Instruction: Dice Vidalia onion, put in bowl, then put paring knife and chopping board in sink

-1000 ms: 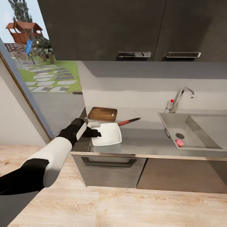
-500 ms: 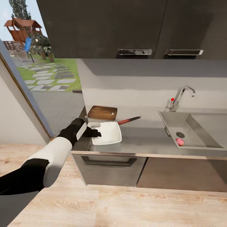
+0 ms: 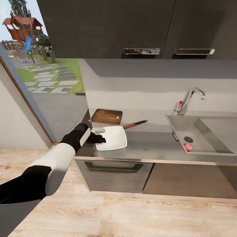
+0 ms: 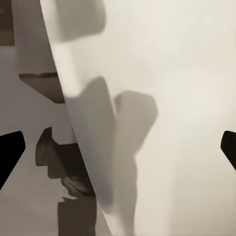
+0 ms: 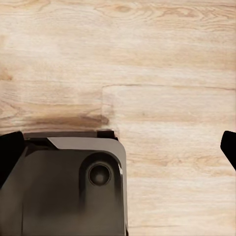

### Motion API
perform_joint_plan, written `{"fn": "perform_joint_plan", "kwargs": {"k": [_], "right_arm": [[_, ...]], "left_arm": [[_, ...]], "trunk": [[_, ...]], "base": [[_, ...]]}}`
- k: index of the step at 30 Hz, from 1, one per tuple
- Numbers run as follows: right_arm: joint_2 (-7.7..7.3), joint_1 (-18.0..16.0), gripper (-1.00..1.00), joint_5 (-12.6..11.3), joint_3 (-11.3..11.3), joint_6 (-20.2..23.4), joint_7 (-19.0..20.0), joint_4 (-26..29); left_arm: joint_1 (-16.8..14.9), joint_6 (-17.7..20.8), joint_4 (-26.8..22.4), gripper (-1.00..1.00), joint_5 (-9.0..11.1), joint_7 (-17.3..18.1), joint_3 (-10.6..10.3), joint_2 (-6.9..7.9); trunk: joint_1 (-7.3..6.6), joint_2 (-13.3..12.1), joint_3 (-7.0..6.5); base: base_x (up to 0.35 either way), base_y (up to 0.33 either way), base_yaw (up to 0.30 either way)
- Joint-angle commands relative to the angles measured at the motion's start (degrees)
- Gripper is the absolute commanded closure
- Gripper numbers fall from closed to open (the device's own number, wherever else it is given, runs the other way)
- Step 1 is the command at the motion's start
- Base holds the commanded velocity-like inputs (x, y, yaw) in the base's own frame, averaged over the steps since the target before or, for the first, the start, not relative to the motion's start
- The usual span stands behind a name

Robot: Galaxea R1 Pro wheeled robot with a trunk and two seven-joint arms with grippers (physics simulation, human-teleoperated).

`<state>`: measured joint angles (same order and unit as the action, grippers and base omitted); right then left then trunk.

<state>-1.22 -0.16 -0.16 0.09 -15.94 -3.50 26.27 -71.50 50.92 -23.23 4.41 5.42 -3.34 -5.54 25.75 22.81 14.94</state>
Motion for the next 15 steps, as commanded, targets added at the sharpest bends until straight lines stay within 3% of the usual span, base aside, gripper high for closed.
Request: {"fn": "perform_joint_plan", "kwargs": {"k": [1, 11, 12, 15], "right_arm": [[0.00, 0.0, -1.00, 0.0, 0.0, -0.1, -0.1, 0.0], [-0.01, 0.0, -1.00, 0.0, 0.0, -0.1, -0.1, 0.0], [0.00, 0.0, -1.00, 0.0, 0.0, -0.1, -0.1, 0.0], [0.00, 0.0, -1.00, 0.0, 0.0, -0.1, -0.1, 0.0]], "left_arm": [[0.0, 0.2, -0.1, -1.00, 0.4, -0.1, -0.3, 0.03], [0.0, 0.2, -0.1, -1.00, 0.4, -0.1, -0.3, 0.00], [0.0, 0.2, -0.2, 1.00, 0.4, -0.1, -0.3, 0.00], [0.0, 0.2, -0.2, 1.00, 0.4, -0.1, -0.3, 0.00]], "trunk": [[0.03, 0.1, 0.16], [0.03, 0.1, 0.68], [0.03, 0.1, 0.69], [0.03, 0.1, 0.72]], "base": [[0.000, 0.000, 0.000], [0.000, 0.000, 0.000], [0.000, 0.000, 0.000], [0.000, 0.000, 0.000]]}}
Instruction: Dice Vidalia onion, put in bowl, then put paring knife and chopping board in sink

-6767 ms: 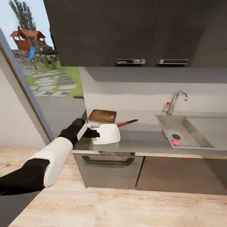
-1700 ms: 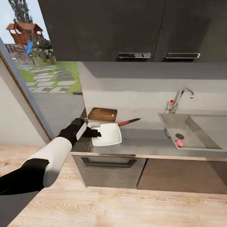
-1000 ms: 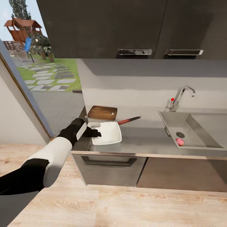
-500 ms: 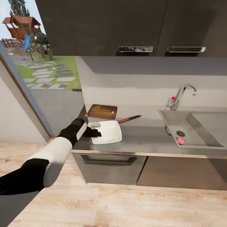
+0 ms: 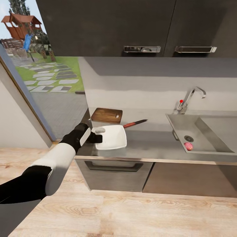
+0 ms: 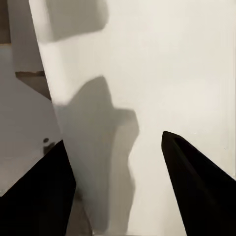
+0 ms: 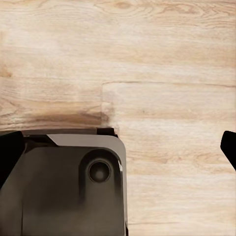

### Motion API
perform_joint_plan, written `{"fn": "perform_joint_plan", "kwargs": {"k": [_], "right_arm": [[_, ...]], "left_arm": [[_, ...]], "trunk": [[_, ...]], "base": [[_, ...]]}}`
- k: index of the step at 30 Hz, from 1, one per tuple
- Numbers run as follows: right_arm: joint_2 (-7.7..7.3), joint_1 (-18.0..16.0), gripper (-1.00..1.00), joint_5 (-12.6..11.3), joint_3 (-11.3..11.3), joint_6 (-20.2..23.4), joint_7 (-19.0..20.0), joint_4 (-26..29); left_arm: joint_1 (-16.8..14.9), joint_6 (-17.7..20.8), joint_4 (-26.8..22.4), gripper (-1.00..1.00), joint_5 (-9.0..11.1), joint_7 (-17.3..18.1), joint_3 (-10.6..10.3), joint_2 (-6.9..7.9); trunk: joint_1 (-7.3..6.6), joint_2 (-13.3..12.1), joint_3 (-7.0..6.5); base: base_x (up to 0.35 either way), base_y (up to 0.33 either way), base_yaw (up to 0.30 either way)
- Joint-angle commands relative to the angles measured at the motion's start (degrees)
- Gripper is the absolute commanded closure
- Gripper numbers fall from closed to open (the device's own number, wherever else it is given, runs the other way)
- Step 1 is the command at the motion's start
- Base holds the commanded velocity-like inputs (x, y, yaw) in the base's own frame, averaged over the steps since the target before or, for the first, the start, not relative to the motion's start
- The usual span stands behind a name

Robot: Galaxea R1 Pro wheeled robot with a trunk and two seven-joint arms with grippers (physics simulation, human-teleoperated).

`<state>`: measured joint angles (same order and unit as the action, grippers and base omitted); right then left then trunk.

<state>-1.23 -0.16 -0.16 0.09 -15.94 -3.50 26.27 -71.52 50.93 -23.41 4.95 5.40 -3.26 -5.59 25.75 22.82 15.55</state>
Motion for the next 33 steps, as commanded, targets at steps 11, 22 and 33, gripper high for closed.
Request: {"fn": "perform_joint_plan", "kwargs": {"k": [11, 22, 33], "right_arm": [[0.01, 0.0, -1.00, 0.0, 0.0, -0.2, -0.1, 0.0], [0.04, 0.0, -1.00, 0.0, 0.0, -0.2, -0.1, 0.0], [0.03, 0.0, -1.00, 0.0, 0.0, -0.2, -0.1, 0.0]], "left_arm": [[0.0, 0.2, -0.1, 1.00, -0.1, -0.1, -0.4, 0.05], [0.0, 0.2, -0.1, 1.00, -0.1, -0.1, -0.4, 0.14], [0.0, 0.3, -2.0, 1.00, -0.1, -0.3, -0.4, 0.14]], "trunk": [[0.03, 0.1, 0.08], [0.03, 0.1, -0.72], [0.03, 0.1, -1.70]], "base": [[0.000, 0.000, 0.000], [0.000, 0.000, 0.000], [0.000, 0.243, 0.000]]}}
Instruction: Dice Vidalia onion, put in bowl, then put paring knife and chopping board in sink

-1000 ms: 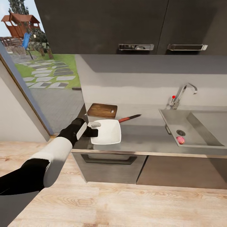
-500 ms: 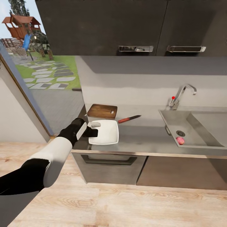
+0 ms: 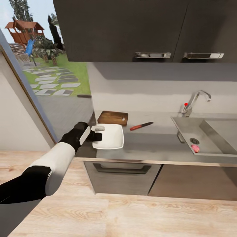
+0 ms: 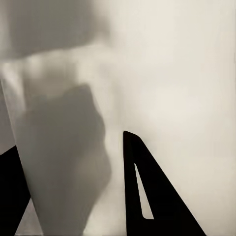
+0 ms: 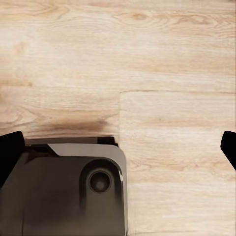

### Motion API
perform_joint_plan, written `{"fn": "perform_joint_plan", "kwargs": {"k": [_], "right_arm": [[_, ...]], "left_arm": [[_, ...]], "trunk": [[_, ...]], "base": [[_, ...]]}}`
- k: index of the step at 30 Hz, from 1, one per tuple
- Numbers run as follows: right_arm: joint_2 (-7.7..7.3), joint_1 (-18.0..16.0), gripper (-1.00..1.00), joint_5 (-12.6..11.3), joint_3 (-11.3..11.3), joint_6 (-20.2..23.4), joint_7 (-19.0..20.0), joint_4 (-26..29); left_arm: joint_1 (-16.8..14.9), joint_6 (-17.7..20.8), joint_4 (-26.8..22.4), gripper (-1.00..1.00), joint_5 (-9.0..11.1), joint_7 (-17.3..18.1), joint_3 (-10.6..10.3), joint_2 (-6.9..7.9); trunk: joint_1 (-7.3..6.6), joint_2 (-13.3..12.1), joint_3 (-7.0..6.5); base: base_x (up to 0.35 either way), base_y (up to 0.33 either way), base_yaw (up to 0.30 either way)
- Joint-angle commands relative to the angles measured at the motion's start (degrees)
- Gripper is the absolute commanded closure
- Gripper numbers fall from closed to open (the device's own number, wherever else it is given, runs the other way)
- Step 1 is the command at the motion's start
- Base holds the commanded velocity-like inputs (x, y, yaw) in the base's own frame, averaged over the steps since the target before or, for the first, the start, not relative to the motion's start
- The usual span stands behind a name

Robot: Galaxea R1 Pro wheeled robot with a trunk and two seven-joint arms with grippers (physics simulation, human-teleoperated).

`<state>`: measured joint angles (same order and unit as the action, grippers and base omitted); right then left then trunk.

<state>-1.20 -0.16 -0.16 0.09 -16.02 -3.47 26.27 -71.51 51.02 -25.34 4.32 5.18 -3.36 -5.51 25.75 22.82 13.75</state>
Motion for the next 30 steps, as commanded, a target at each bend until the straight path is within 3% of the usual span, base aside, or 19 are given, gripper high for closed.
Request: {"fn": "perform_joint_plan", "kwargs": {"k": [1, 10, 30], "right_arm": [[0.02, 0.0, -1.00, 0.0, 0.0, -0.1, -0.1, 0.0], [-0.02, 0.0, -1.00, 0.0, 0.0, -0.1, -0.1, 0.0], [-0.03, 0.0, -1.00, 0.0, 0.0, -0.1, -0.1, 0.0]], "left_arm": [[0.0, 0.2, -0.1, 1.00, 0.5, -0.1, -0.3, 0.08], [0.0, 0.3, -0.1, 1.00, 0.5, -0.1, -0.4, 0.07], [0.0, 0.3, 0.5, 1.00, 0.5, 0.1, -0.4, 0.09]], "trunk": [[0.03, 0.1, 0.01], [0.03, 0.1, -0.80], [0.03, 0.1, -1.43]], "base": [[0.000, 0.275, 0.000], [0.000, 0.182, 0.000], [0.009, 0.009, 0.000]]}}
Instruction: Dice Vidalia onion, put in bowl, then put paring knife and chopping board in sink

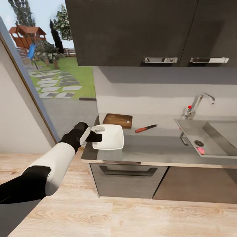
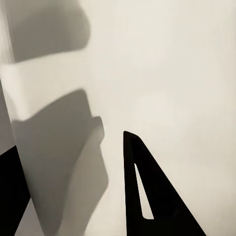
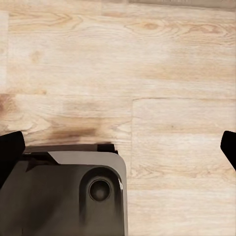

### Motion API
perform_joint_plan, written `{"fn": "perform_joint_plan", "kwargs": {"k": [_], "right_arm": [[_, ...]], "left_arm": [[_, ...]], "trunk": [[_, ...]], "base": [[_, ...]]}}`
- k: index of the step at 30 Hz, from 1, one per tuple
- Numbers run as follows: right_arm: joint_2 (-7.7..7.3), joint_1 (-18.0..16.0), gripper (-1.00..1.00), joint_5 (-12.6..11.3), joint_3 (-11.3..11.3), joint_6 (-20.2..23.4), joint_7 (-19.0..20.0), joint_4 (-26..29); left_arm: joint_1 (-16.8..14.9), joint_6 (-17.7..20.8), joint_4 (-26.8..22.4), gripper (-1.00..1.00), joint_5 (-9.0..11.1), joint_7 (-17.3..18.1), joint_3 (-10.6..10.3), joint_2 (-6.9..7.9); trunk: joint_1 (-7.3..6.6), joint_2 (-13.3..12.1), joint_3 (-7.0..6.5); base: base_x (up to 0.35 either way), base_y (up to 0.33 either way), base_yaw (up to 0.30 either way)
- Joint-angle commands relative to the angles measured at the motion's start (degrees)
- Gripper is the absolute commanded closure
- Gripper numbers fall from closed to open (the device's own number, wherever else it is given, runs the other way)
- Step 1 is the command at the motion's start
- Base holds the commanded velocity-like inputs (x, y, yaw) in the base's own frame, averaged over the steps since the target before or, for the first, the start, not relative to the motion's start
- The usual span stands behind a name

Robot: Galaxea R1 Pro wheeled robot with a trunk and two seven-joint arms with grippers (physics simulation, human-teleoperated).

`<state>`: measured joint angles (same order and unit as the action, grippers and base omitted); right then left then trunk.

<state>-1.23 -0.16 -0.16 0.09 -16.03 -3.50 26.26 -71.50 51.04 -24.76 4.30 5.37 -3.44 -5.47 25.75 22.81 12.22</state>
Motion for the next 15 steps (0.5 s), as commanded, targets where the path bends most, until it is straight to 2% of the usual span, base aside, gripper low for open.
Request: {"fn": "perform_joint_plan", "kwargs": {"k": [1, 10, 12, 15], "right_arm": [[0.00, 0.0, -1.00, 0.0, 0.0, -0.1, -0.1, 0.0], [0.00, 0.0, -1.00, 0.0, 0.0, -0.1, -0.1, 0.0], [0.00, 0.0, -1.00, 0.0, 0.0, -0.1, -0.1, 0.0], [0.00, 0.0, -1.00, 0.0, 0.0, -0.1, -0.1, 0.0]], "left_arm": [[0.0, 0.2, -0.1, 1.00, 0.5, -0.1, -0.3, 0.06], [0.0, 0.4, 0.7, 1.00, 0.5, 0.0, -0.3, 0.20], [0.0, 0.4, 0.7, 1.00, 0.5, 0.7, -0.3, 0.26], [0.0, 0.5, 0.7, 1.00, 0.5, 4.1, -0.3, 0.39]], "trunk": [[0.03, 0.1, 0.10], [0.03, 0.1, 0.10], [0.03, 0.1, 0.10], [0.03, 0.1, 0.10]], "base": [[0.003, 0.000, 0.000], [0.024, 0.019, 0.000], [0.017, 0.008, 0.000], [0.007, 0.003, 0.000]]}}
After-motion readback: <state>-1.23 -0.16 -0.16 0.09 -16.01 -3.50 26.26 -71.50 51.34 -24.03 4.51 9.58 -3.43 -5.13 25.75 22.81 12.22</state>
